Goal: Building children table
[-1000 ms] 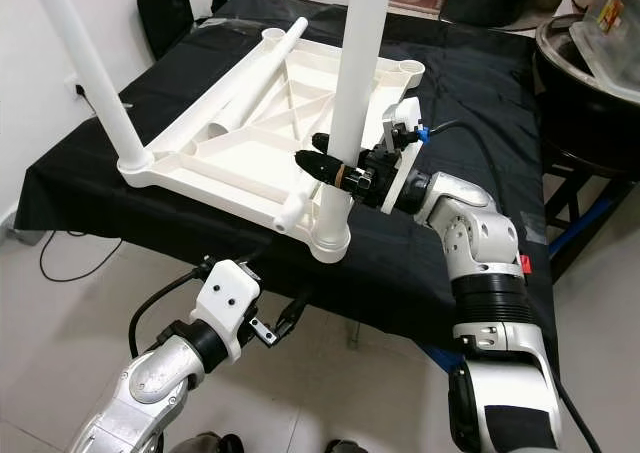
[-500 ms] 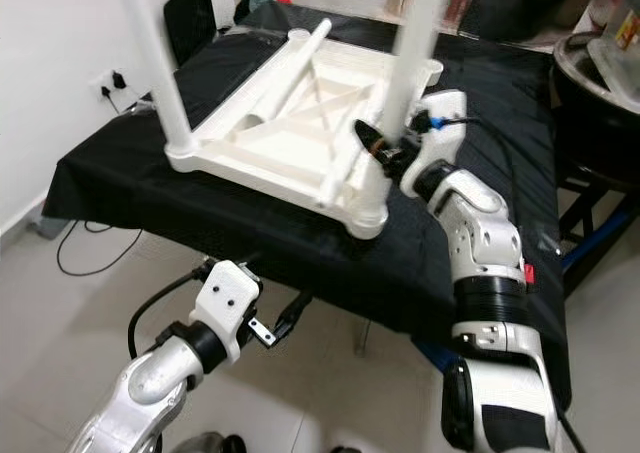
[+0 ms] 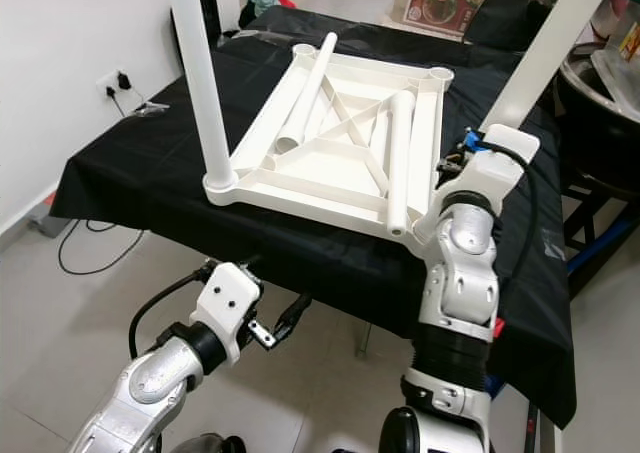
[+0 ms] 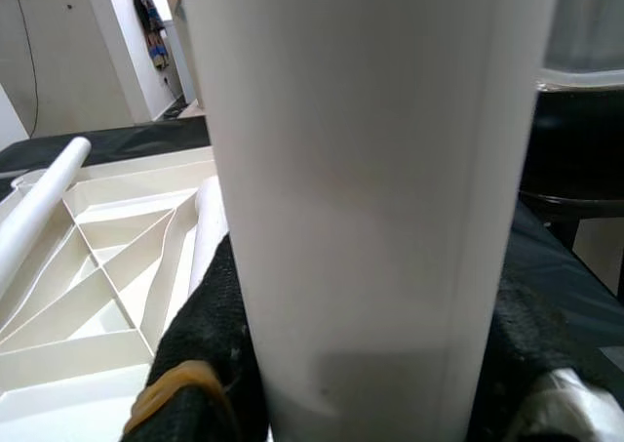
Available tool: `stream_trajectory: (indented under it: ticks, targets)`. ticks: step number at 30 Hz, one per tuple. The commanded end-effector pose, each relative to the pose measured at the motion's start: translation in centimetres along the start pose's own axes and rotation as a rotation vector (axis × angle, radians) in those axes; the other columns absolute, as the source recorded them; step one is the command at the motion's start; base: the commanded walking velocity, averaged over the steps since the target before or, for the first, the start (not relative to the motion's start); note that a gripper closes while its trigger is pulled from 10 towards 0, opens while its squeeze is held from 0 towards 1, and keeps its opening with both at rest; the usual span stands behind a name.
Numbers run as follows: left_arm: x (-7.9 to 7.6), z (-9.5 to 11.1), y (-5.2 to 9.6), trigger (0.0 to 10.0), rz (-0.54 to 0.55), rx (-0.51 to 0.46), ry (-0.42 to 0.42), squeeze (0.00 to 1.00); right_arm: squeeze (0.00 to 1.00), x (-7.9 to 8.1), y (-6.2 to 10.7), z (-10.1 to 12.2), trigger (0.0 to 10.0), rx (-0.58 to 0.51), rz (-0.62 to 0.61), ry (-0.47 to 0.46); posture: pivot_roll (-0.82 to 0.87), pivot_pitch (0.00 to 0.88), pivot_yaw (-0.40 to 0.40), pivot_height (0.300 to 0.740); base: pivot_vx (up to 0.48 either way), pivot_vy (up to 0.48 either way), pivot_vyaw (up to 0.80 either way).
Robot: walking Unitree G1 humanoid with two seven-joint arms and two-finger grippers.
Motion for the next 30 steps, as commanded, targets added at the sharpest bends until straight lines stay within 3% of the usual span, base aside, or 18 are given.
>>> stream_trajectory:
  ticks: [1,2,3,4,6,7,8,9,10,13,15,16,19,22,27,30]
  targets:
    - [-0.3,-0.2,-0.1,10.0,-0.010,0.008,0.001,0.00,0.00,1.1,0.1,-1.9,10.0,0.081,0.055,-0.028,0.12,0.149,-0.029,0.740,0.000,0.000,0.00]
    - [-0.3,-0.2,-0.1,10.0,-0.010,0.008,0.001,0.00,0.00,1.1,0.1,-1.9,10.0,0.081,0.055,-0.028,0.12,0.149,-0.029,0.740,0.000,0.000,0.00]
    - [-0.3,-0.2,-0.1,10.0,-0.011,0.008,0.002,0.00,0.88,2.0,0.2,-1.8,10.0,0.073,0.121,-0.034,0.11,0.148,-0.030,0.740,0.000,0.000,0.00]
    - [-0.3,-0.2,-0.1,10.0,-0.011,0.009,0.002,0.00,1.00,2.7,0.2,-1.9,10.0,0.080,0.177,-0.045,0.12,0.149,-0.030,0.740,0.000,0.000,0.00]
    - [-0.4,-0.3,-0.1,10.0,-0.011,0.009,0.002,0.00,1.00,3.1,0.3,-1.9,10.0,0.088,0.204,-0.053,0.12,0.149,-0.030,0.740,0.000,0.000,0.00]
    - [-0.3,-0.3,-0.1,10.0,-0.009,0.009,0.002,0.00,0.82,3.4,0.2,-1.6,10.0,0.076,0.236,-0.022,0.12,0.151,-0.029,0.740,0.000,0.000,0.00]
    - [-0.3,-0.3,-0.1,10.0,-0.007,0.009,0.003,0.00,0.00,3.9,0.0,-1.5,10.0,0.090,0.292,-0.051,0.12,0.151,-0.032,0.740,0.000,0.000,0.00]
    - [-0.3,-0.3,-0.1,10.0,-0.005,0.009,0.004,0.00,0.00,4.5,-0.1,-1.4,10.0,0.101,0.367,-0.062,0.12,0.152,-0.032,0.740,0.000,0.000,0.00]
    - [-0.3,-0.3,-0.1,10.0,-0.005,0.009,0.004,0.00,0.00,4.5,-0.1,-1.4,10.0,0.101,0.367,-0.062,0.12,0.152,-0.032,0.740,0.000,0.000,0.00]
    - [-0.3,-0.3,-0.1,10.0,-0.003,0.009,0.005,0.00,0.00,6.3,0.4,-1.0,10.0,0.171,0.702,-0.111,0.12,0.154,-0.031,0.740,0.000,0.000,0.00]
    - [-0.2,-0.3,-0.1,10.0,-0.003,0.009,0.005,0.00,0.00,6.5,0.8,-0.8,10.0,0.192,0.818,-0.099,0.12,0.154,-0.030,0.740,0.000,0.000,0.00]
    - [-0.2,-0.3,-0.1,10.0,-0.003,0.009,0.005,0.00,0.00,6.5,0.8,-0.8,10.0,0.192,0.818,-0.099,0.12,0.154,-0.030,0.740,0.000,0.000,0.00]
    - [-0.2,-0.2,-0.1,10.0,-0.002,0.008,0.005,0.00,0.00,6.1,2.0,-0.6,10.0,0.271,1.065,-0.117,0.12,0.155,-0.034,0.740,0.000,0.000,0.00]
    - [-0.2,-0.2,-0.1,10.0,-0.002,0.007,0.005,0.00,0.00,5.9,2.3,-0.6,10.0,0.288,1.107,-0.121,0.12,0.155,-0.034,0.740,0.000,0.000,0.00]
    - [-0.1,-0.2,0.0,10.0,0.002,0.010,0.004,0.00,0.00,5.3,3.6,-0.3,10.0,0.346,1.371,-0.097,0.13,0.157,-0.033,0.740,0.000,0.000,0.00]
    - [-0.1,-0.2,0.0,10.0,0.002,0.010,0.003,0.00,0.00,5.4,3.8,-0.4,10.0,0.356,1.427,-0.089,0.13,0.155,-0.031,0.740,0.000,0.000,0.00]
Point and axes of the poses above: a point about 5 cm out from each wrist's last joint towards the gripper, its own y axis pointing back from the gripper into the wrist, its own z axis along the axis of the wrist's last joint, x = y × z, the point moved 3 cm from there along -y, pointing out of the wrist towards the gripper, and after that the axes turned 5 degrees about -y, right-handed, at the moved point
